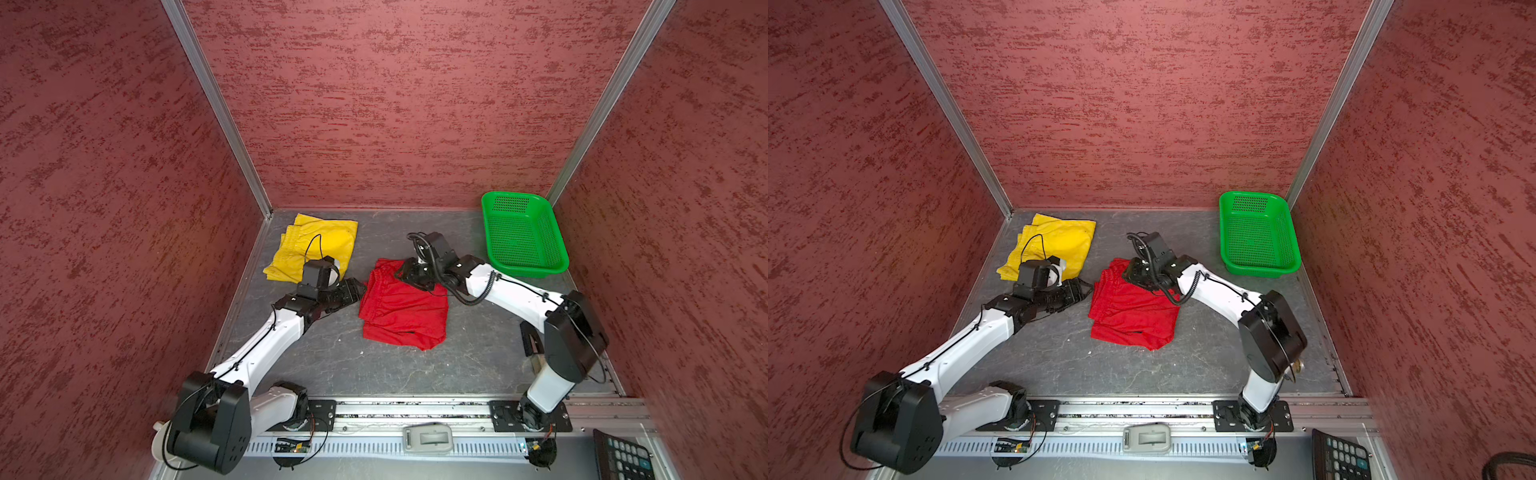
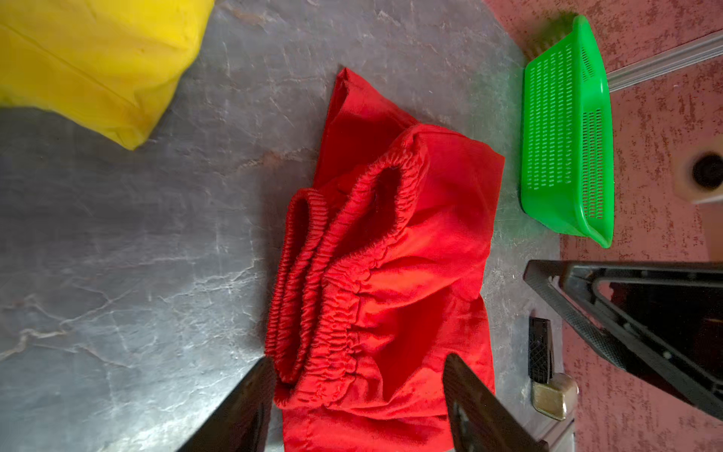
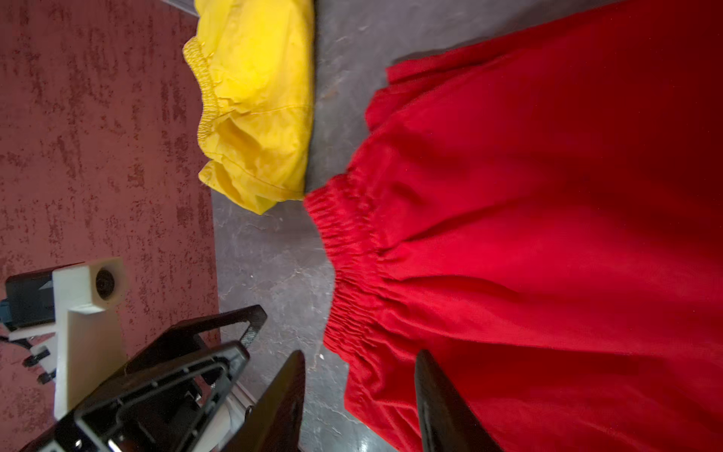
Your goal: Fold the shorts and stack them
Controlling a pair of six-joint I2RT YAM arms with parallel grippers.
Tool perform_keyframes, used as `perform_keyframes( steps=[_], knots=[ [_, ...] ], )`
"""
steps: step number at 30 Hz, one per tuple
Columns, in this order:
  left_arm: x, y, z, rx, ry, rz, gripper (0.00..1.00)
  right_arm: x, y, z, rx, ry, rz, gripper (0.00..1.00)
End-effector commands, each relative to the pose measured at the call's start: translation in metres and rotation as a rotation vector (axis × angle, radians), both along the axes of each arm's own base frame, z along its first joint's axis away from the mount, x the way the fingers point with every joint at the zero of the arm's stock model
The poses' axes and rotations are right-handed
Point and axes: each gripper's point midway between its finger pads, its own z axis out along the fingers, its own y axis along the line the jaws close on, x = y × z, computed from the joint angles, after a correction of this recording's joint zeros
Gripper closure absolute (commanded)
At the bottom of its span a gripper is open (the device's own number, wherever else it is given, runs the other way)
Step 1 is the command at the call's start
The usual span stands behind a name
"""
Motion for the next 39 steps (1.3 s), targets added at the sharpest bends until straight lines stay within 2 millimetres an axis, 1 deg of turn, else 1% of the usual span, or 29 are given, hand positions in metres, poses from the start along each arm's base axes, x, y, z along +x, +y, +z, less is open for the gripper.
perform_keyframes(
  steps=[1, 3, 5, 8, 12, 15, 17, 19, 23, 25, 27, 30, 33, 35, 37, 39],
  knots=[
    [-0.002, -0.011, -0.013, -0.017, 0.059, -0.041, 0.29, -0.004, -0.014, -0.014, 0.069, 0.002, -0.048, 0.59],
    [0.0, -0.015, -0.022, -0.006, 0.084, -0.065, 0.28, -0.012, -0.027, -0.033, 0.066, 0.026, -0.064, 0.62],
    [0.0, -0.022, -0.029, -0.01, 0.107, -0.094, 0.27, -0.018, -0.034, -0.045, 0.076, 0.034, -0.071, 0.65],
    [0.0, -0.033, -0.039, 0.01, 0.13, -0.137, 0.25, -0.028, -0.047, -0.073, 0.056, 0.072, -0.086, 0.68],
    [-0.002, -0.037, -0.052, 0.022, 0.157, -0.143, 0.25, -0.049, -0.059, -0.115, 0.008, 0.162, -0.083, 0.73],
    [-0.005, -0.034, -0.063, 0.053, 0.179, -0.139, 0.24, -0.064, -0.068, -0.139, -0.018, 0.217, -0.087, 0.76],
    [-0.008, -0.031, -0.07, 0.069, 0.196, -0.132, 0.24, -0.073, -0.073, -0.149, -0.031, 0.241, -0.084, 0.77],
    [-0.01, -0.031, -0.075, 0.072, 0.199, -0.133, 0.24, -0.079, -0.074, -0.155, -0.03, 0.253, -0.077, 0.78],
    [-0.014, -0.033, -0.09, 0.077, 0.228, -0.143, 0.24, -0.086, -0.077, -0.161, -0.028, 0.266, -0.066, 0.8],
    [-0.015, -0.039, -0.097, 0.07, 0.236, -0.157, 0.24, -0.088, -0.077, -0.162, -0.025, 0.268, -0.064, 0.81],
    [-0.016, -0.049, -0.102, 0.056, 0.244, -0.181, 0.25, -0.088, -0.076, -0.164, -0.023, 0.269, -0.062, 0.81],
    [-0.017, -0.067, -0.105, 0.046, 0.24, -0.224, 0.33, -0.087, -0.075, -0.164, -0.014, 0.267, -0.059, 0.82],
    [-0.015, -0.084, -0.102, 0.033, 0.222, -0.255, 0.47, -0.087, -0.074, -0.166, -0.008, 0.269, -0.065, 0.82],
    [-0.013, -0.09, -0.1, 0.041, 0.213, -0.267, 0.6, -0.088, -0.074, -0.168, 0.003, 0.274, -0.067, 0.83],
    [-0.01, -0.094, -0.095, 0.048, 0.206, -0.283, 0.7, -0.089, -0.073, -0.169, 0.01, 0.278, -0.07, 0.83],
    [-0.007, -0.093, -0.09, 0.075, 0.202, -0.287, 0.84, -0.089, -0.074, -0.168, 0.01, 0.276, -0.072, 0.83]
  ],
)
